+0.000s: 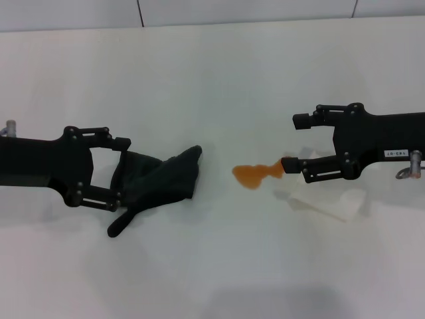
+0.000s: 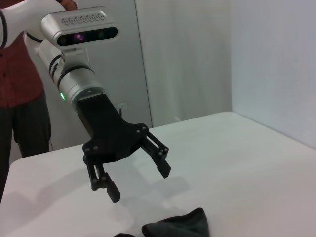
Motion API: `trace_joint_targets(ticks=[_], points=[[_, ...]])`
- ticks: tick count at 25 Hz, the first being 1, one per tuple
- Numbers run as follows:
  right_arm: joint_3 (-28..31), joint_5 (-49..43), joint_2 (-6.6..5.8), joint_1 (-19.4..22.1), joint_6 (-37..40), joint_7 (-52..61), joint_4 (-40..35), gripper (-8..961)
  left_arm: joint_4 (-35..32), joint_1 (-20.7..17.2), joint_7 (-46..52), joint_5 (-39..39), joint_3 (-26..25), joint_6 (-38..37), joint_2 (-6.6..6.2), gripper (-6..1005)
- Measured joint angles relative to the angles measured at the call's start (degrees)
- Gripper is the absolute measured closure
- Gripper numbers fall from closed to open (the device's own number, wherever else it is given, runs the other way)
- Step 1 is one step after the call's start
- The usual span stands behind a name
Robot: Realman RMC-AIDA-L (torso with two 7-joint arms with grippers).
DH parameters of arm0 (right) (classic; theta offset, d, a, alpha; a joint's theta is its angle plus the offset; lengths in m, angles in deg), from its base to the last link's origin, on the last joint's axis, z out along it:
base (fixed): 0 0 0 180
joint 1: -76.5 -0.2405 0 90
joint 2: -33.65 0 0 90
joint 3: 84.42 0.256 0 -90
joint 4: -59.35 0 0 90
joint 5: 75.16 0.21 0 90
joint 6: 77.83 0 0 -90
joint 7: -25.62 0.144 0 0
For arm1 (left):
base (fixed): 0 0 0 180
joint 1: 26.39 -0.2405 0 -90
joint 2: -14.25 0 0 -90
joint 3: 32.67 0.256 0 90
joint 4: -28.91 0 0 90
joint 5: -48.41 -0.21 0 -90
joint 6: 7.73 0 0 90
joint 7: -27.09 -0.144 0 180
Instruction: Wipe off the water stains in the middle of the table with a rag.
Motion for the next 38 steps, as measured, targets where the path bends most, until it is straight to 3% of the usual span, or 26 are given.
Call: trace_joint_targets(ticks=[16,25,38], points=[[0.05,-1.57,-0.20,-0.02,0.40,3.13,-1.44,120,0.00,-0.15,0.00,-0.07,-0.18,0.00,0.00,109],[-0.35,-16.36,-0.07,-0.64,1.34,19.39,-13.16,123,0.00,-0.24,0.00,-0.16,-0.07,0.08,0.00,109],[-3.59,-35.59,-0.05,-7.59,12.61,39.07,-22.74,124,0.09,-0.47,0.00,-0.17,0.07,0.14,0.19,109]])
